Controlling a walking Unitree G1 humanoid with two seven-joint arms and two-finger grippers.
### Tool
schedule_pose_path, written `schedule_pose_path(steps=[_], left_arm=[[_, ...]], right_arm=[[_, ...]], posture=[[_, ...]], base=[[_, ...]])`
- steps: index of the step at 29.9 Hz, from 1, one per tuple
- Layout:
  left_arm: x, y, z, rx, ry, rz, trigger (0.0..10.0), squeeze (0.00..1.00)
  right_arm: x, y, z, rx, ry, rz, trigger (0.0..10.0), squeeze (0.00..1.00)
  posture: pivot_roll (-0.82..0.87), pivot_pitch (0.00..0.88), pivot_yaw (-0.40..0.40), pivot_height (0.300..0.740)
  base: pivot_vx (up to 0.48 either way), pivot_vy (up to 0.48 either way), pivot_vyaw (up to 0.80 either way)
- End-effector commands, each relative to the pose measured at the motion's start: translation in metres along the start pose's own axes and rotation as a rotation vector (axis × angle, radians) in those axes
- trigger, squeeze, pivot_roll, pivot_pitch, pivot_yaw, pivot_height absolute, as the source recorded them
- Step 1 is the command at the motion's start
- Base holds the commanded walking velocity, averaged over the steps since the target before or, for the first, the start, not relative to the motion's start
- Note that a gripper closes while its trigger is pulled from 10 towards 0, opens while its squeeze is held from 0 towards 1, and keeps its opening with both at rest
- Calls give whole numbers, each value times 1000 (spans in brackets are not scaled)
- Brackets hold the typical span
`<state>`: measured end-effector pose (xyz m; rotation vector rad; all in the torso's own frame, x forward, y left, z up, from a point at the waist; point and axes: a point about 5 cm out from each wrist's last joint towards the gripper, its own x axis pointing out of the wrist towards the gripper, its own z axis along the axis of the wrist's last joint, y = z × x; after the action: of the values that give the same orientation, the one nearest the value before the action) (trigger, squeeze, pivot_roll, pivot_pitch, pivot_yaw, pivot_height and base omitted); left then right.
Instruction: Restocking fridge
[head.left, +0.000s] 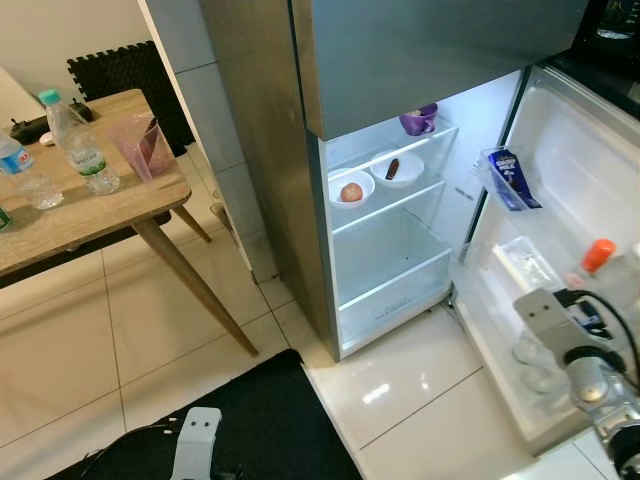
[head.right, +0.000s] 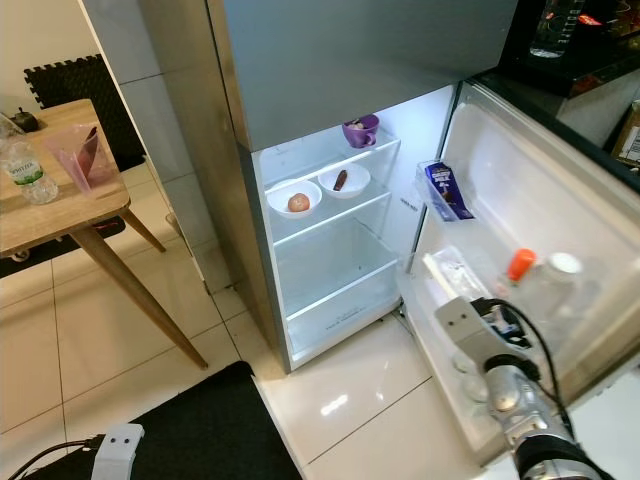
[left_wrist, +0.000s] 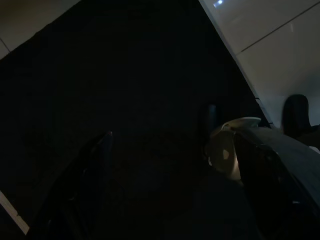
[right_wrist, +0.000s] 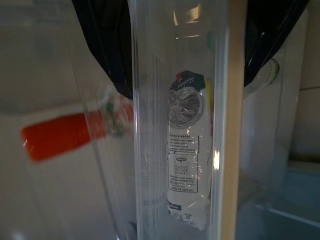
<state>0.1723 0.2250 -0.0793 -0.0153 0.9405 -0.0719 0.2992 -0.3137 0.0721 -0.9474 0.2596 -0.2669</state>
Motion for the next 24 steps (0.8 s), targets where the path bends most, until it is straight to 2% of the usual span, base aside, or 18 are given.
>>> schedule_pose_path(steps=[1, 4, 5, 6, 8, 9, 10, 12, 13, 15, 16, 18, 20, 21, 23, 24], left_arm=[[0, -3, -7, 3, 25, -3, 10000, 0], [0, -4, -6, 4, 24, -6, 10000, 0], [0, -4, -6, 6, 26, -7, 10000, 0], [0, -4, -6, 6, 26, -7, 10000, 0], [0, -4, -7, 9, 30, -9, 10000, 0], [0, -4, -7, 9, 30, -9, 10000, 0], [0, -5, -8, 10, 32, -12, 10000, 0], [1, -7, -8, 13, 32, -19, 10000, 0], [1, -7, -8, 13, 32, -19, 10000, 0], [1, -10, -7, 14, 29, -27, 10000, 0], [1, -10, -7, 14, 29, -27, 10000, 0], [2, -11, -6, 15, 28, -32, 10000, 0], [2, -11, -6, 15, 28, -32, 10000, 0], [2, -11, -6, 16, 28, -33, 10000, 0], [2, -11, -6, 16, 28, -33, 10000, 0], [2, -12, -6, 12, 28, -35, 10000, 0]], right_arm=[[4, -35, -8, 23, 31, -185, 10000, 0], [4, -39, -12, 22, 41, -196, 10000, 0], [2, -32, -13, 58, 44, -159, 10000, 0], [2, -32, -13, 58, 44, -159, 10000, 0], [-5, -7, -16, 192, 69, -30, 10000, 0], [-5, -7, -16, 192, 69, -30, 10000, 0], [-13, 16, -20, 258, 105, 84, 10000, 0], [-36, 60, -30, 329, 180, 265, 10000, 0], [-36, 60, -30, 329, 180, 265, 10000, 0], [-56, 87, -38, 381, 245, 353, 10000, 0], [-56, 87, -38, 381, 245, 353, 10000, 0], [-77, 109, -46, 450, 325, 420, 10000, 0], [-77, 109, -46, 450, 325, 420, 10000, 0], [-86, 117, -50, 485, 365, 443, 10000, 0], [-86, 117, -50, 485, 365, 443, 10000, 0], [-95, 125, -54, 522, 405, 473, 10000, 0]], posture=[[-94, 59, 42, 740], [-94, 59, 42, 740], [-99, 58, 43, 740], [-99, 58, 43, 740], [-102, 57, 43, 740], [-102, 57, 43, 740], [-106, 56, 44, 740], [-100, 53, 41, 740], [-100, 53, 41, 740], [-98, 52, 43, 740], [-98, 52, 43, 740], [-101, 50, 45, 740], [-101, 50, 45, 740], [-101, 50, 45, 740], [-101, 50, 45, 740], [-99, 48, 42, 740]], base=[[0, 0, 0], [0, 0, 0], [0, 0, 0], [0, 0, 0], [0, 0, 0], [0, 0, 0], [0, 0, 0], [0, 0, 0], [0, 0, 0], [0, 0, 0], [0, 0, 0], [0, 0, 0], [0, 0, 0], [0, 0, 0], [0, 0, 0], [0, 0, 0]])
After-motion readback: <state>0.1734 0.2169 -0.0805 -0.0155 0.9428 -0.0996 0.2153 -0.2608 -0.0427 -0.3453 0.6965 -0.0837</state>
